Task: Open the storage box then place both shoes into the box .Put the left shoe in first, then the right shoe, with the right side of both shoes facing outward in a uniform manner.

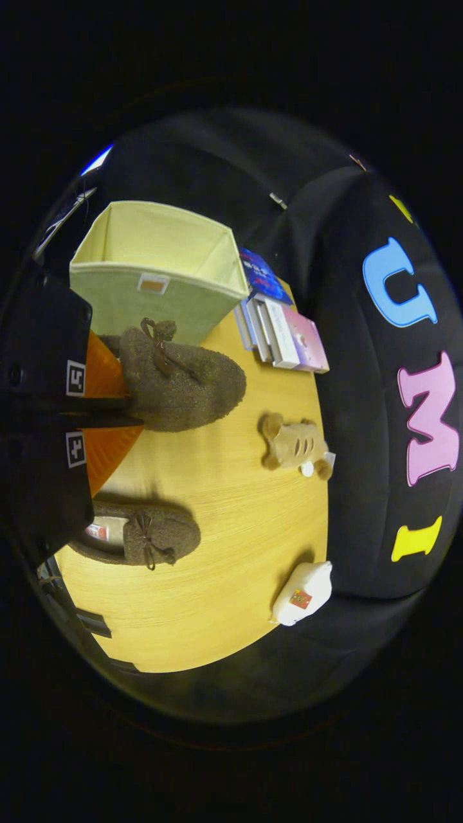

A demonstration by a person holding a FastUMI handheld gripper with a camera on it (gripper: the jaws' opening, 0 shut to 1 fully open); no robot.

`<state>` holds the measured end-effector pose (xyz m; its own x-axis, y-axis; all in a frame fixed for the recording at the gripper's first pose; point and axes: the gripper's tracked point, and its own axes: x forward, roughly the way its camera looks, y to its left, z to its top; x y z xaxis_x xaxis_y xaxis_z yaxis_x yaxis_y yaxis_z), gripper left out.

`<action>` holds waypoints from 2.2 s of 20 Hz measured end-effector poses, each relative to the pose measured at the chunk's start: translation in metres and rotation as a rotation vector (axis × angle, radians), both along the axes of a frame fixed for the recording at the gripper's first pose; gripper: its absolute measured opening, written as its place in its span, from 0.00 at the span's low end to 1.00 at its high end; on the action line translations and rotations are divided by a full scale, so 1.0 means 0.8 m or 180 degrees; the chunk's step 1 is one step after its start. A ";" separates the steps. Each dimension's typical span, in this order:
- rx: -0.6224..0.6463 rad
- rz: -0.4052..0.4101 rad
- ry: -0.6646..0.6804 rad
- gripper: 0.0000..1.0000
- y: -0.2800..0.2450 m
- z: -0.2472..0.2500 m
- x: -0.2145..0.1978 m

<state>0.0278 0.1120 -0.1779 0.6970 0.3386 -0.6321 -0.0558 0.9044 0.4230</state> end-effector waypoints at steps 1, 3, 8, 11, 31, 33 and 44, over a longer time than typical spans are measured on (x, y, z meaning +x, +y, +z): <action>0.0028 0.0047 -0.0069 0.05 0.010 0.020 0.003; 0.0127 0.0127 -0.0172 0.05 0.033 0.054 0.006; 0.0458 0.0309 -0.0152 0.05 0.111 0.105 0.007; 0.0501 0.0383 -0.0065 0.05 0.160 0.106 0.007; 0.0740 0.0567 0.0506 0.32 0.341 0.045 0.005; 0.0776 0.0593 0.0430 0.59 0.341 0.059 0.007; 0.0673 0.0707 -0.0061 0.99 0.235 0.112 -0.005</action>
<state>0.0242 0.2999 -0.0884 0.6023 0.6066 -0.5190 -0.2520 0.7613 0.5974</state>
